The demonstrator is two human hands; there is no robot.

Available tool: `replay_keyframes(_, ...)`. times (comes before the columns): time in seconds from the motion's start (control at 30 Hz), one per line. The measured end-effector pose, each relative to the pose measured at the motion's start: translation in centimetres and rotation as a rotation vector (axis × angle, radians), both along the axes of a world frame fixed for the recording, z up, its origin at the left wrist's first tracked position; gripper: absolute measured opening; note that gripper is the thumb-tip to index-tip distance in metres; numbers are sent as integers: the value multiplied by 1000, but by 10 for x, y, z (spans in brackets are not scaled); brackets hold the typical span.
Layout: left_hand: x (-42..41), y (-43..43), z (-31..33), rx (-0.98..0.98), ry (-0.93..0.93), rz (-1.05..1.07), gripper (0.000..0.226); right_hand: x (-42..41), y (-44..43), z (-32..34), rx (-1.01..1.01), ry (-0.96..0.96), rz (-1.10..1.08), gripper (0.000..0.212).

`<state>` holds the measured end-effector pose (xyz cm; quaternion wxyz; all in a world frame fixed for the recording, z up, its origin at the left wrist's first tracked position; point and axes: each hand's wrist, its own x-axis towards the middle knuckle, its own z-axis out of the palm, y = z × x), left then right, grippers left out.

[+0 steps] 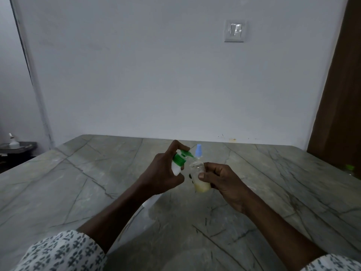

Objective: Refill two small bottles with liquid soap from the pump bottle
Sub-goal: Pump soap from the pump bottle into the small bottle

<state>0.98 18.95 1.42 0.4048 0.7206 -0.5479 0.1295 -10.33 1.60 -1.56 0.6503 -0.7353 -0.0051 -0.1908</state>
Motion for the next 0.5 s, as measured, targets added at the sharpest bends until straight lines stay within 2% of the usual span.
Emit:
replay_keyframes(0.23,-1,0,0,-2,-5,-19,78,2,-3,0,51,-27,-5,25)
replay_keyframes(0.43,-1,0,0,-1,3,-10,74,2,-3,-1,34,-27,-16,30)
replay_keyframes(0.5,0,-1,0,0,6,-7,69,2,-3,-2,21,-24,-9,24)
